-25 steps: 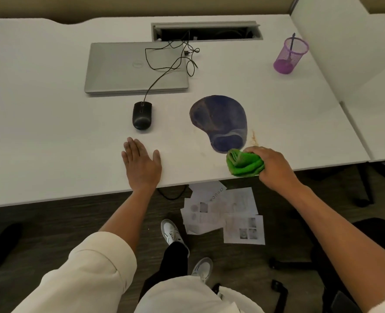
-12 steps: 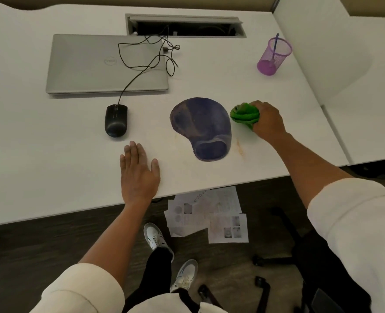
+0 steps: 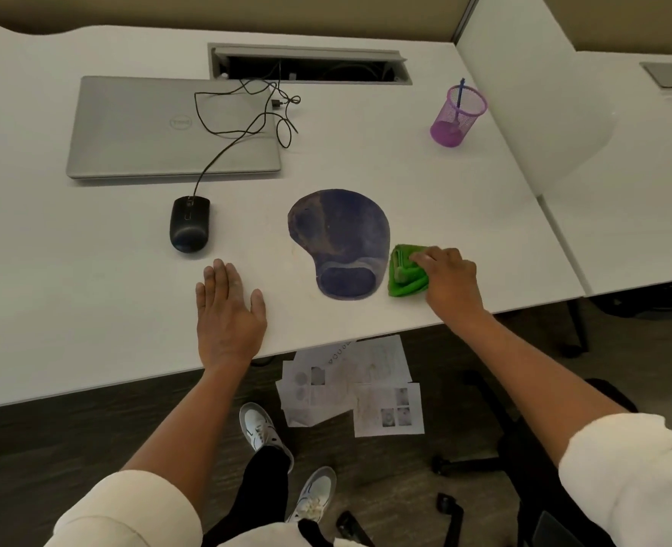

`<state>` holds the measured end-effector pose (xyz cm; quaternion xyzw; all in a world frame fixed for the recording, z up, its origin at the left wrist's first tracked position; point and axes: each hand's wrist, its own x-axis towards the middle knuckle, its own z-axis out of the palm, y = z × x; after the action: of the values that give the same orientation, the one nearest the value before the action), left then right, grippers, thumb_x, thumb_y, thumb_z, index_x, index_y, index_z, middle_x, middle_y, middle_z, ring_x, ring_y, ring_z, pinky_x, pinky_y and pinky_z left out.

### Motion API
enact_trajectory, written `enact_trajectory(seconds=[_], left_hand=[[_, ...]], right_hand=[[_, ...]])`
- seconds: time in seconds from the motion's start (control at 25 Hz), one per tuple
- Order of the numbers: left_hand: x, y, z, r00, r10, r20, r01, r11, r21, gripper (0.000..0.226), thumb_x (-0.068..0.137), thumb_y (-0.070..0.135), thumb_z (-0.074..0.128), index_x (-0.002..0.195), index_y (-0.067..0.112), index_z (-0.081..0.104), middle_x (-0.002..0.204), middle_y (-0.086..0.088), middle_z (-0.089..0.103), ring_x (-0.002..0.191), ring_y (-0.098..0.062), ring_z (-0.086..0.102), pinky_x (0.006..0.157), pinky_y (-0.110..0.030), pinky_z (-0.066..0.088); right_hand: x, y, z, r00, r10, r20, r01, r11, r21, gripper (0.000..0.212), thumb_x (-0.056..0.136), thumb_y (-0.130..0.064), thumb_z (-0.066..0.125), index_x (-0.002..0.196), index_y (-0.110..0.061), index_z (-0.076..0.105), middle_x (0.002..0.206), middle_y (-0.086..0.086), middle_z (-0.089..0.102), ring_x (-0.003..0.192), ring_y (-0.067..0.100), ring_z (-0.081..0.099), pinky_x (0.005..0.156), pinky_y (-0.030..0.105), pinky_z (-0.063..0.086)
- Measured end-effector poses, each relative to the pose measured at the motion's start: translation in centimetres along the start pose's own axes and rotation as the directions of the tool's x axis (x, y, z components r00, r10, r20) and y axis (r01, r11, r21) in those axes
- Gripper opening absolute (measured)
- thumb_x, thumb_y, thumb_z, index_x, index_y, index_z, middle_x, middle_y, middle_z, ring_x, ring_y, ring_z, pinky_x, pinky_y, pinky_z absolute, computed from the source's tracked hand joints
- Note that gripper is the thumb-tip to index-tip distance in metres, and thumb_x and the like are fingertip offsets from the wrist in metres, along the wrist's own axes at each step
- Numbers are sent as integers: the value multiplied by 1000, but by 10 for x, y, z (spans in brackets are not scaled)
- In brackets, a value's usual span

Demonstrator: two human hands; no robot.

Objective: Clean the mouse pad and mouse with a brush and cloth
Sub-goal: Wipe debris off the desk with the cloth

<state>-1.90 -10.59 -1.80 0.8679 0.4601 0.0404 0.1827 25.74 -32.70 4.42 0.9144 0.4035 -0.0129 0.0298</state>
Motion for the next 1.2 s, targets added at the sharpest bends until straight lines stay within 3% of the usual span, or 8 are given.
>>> enact_trajectory(seconds=[0.2, 0.32, 0.6, 0.76, 0.88, 0.96, 1.08, 1.2], left_hand=[[0, 0, -2, 1000, 1, 2, -1, 1000, 2, 70, 108, 42, 31, 163, 7, 6, 171, -12, 1, 159, -25, -3, 128, -38, -3], [-1, 1, -2, 1000, 2, -1, -2, 1000, 2, 70, 108, 42, 31, 163, 7, 6, 171, -12, 1, 159, -25, -3, 128, -38, -3], [-1, 0, -1, 1000, 11, -13, -11, 1000, 2, 70, 108, 42, 31, 163, 6, 8, 171, -13, 3, 159, -26, 0, 128, -40, -2], [-1, -1, 0, 1000, 14, -11, -14, 1000, 4, 69, 108, 41, 32, 162, 6, 8, 171, -13, 3, 159, -26, 0, 128, -40, -1], [-1, 0, 0, 1000, 8, -9, -8, 1000, 3, 69, 108, 41, 32, 162, 5, 8, 171, -13, 3, 159, -27, 0, 128, -41, -1], [-1, 0, 0, 1000, 9, -7, -9, 1000, 7, 69, 108, 40, 32, 162, 5, 7, 171, -14, 2, 159, -27, 0, 129, -41, -1], [-1, 0, 1, 1000, 10, -12, -10, 1000, 7, 69, 108, 41, 32, 162, 5, 8, 171, -13, 3, 159, -27, 0, 129, -42, 0], [-1, 0, 1, 1000, 7, -19, -7, 1000, 2, 69, 108, 41, 32, 162, 6, 8, 171, -13, 4, 159, -26, 0, 129, -41, 0]], right_hand=[[-48, 12, -5, 996, -68, 52, 66, 997, 48, 59, 78, 7, 60, 131, -19, 61, 135, 5, 59, 120, 32, 52, 92, 47, 44], [-82, 35, -13, 981, -154, 119, 141, 984, 107, 61, 74, 11, 59, 127, -18, 63, 130, 6, 62, 114, 32, 55, 89, 49, 47], [-37, 70, -31, 981, 194, 26, -195, 954, 229, 71, 78, 14, 52, 139, -22, 52, 133, 9, 56, 114, 34, 51, 92, 50, 50], [-41, 38, -13, 970, 196, 144, -219, 961, 168, 66, 81, 8, 53, 140, -23, 50, 130, 9, 55, 113, 32, 49, 88, 48, 49], [-83, 20, -7, 983, 106, 149, -128, 981, 148, 60, 79, 4, 56, 132, -25, 57, 123, 5, 58, 106, 29, 49, 78, 44, 49], [-92, 24, -16, 979, 88, 183, -124, 974, 192, 55, 82, -1, 57, 129, -28, 60, 119, 5, 60, 106, 30, 51, 80, 44, 50], [-56, 27, -29, 978, 169, 125, -195, 951, 242, 57, 87, 0, 50, 133, -34, 57, 119, 9, 58, 110, 36, 51, 90, 47, 47], [-3, 7, -32, 985, 162, 52, -170, 958, 231, 57, 89, 2, 47, 134, -32, 57, 125, 11, 55, 113, 37, 47, 88, 44, 39]])
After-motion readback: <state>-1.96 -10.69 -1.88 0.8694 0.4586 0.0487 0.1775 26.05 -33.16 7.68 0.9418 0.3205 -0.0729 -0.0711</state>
